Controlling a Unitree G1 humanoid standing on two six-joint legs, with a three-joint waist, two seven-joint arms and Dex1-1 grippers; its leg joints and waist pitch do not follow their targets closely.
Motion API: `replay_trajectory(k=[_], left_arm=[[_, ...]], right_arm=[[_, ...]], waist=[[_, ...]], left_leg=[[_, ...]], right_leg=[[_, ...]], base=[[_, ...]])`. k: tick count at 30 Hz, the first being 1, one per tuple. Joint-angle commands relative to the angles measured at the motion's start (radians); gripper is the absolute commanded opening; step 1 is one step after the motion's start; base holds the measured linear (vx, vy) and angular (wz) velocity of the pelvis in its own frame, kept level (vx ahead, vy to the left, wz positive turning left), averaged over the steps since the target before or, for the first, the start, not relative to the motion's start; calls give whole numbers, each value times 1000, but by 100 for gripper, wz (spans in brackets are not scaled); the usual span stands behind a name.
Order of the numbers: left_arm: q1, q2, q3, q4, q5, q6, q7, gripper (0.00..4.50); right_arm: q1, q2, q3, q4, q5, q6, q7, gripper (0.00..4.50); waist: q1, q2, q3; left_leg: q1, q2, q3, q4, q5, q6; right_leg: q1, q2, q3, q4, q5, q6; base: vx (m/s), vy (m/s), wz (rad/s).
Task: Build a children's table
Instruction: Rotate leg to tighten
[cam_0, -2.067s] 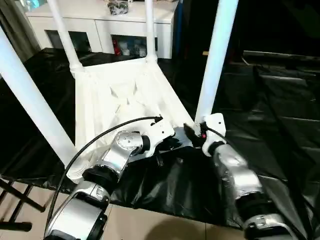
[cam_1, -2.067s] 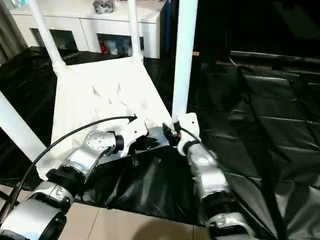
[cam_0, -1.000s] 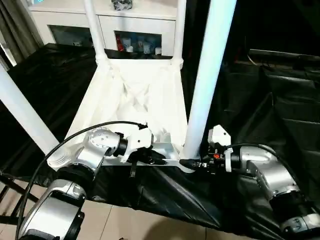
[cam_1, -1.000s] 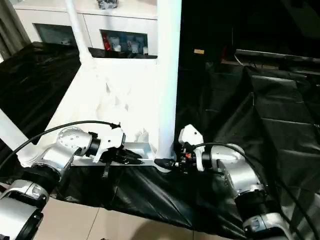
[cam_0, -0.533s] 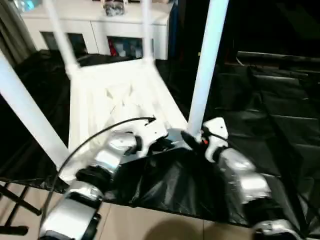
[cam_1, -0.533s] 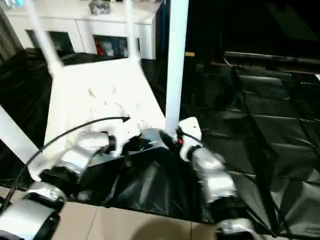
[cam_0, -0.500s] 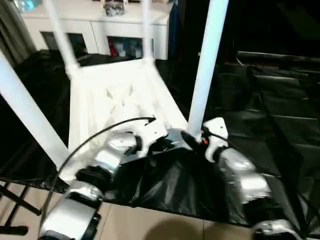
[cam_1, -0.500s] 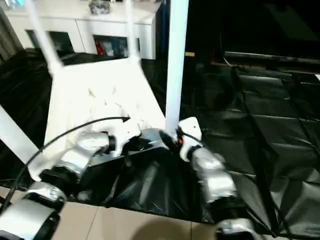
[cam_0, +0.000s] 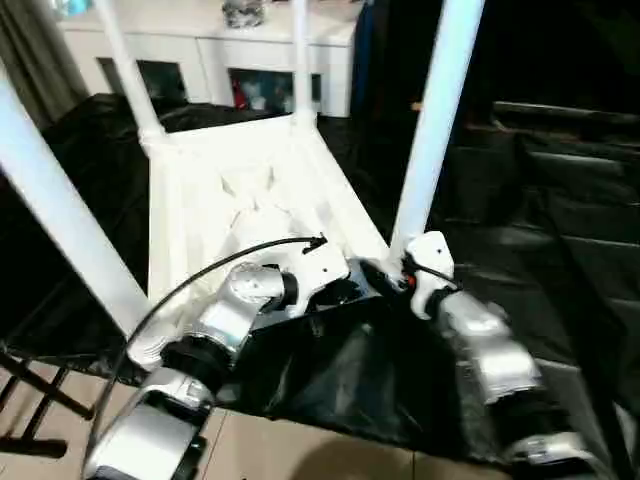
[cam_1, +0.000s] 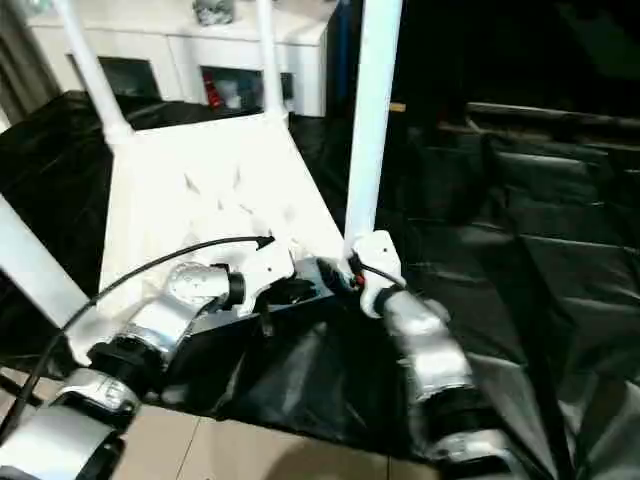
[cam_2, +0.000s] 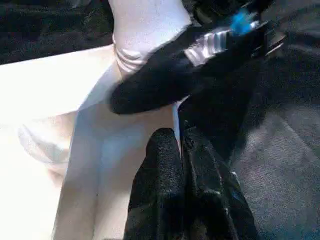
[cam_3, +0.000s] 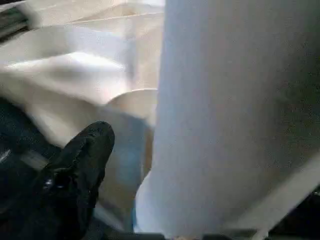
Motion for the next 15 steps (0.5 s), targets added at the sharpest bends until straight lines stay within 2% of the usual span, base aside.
replay_trajectory(k=[1,4,6,10,13,15], left_arm=[[30,18,-36,30,-1,-24,-92,0],[30,45,-37,29,-8,-37,-146,0],[30,57,-39,26,-14,-42,-173,0],[28,89,-52,28,-31,-70,-249,0],[23,104,-61,36,-36,-90,-293,0],[19,114,-65,44,-37,-105,-320,0]], right_arm=[[24,-21,54,-37,25,22,148,422],[36,-55,71,-71,59,44,264,422],[38,-71,82,-81,73,49,314,422],[16,-103,102,-75,105,62,417,380],[-1,-109,103,-70,114,70,459,371],[-13,-110,105,-67,116,77,486,345]], waist=[[3,-15,-46],[9,-12,-44],[12,-12,-43],[12,-13,-41],[13,-14,-41],[17,-13,-43]], left_leg=[[-5,45,-17,-55,-77,128],[-4,50,-14,-55,-79,139],[-2,55,-15,-57,-101,124],[3,55,-14,-61,-135,92],[2,55,-14,-61,-130,87],[2,55,-14,-59,-110,93]], right_leg=[[51,-84,49,-62,91,-249],[51,-82,43,-61,88,-258],[48,-84,42,-62,49,-264],[46,-84,43,-65,-2,-272],[46,-84,44,-63,4,-272],[47,-85,44,-59,37,-276]], base=[[0,0,0],[0,0,0],[0,0,0],[0,0,0],[0,0,0],[0,0,0]])
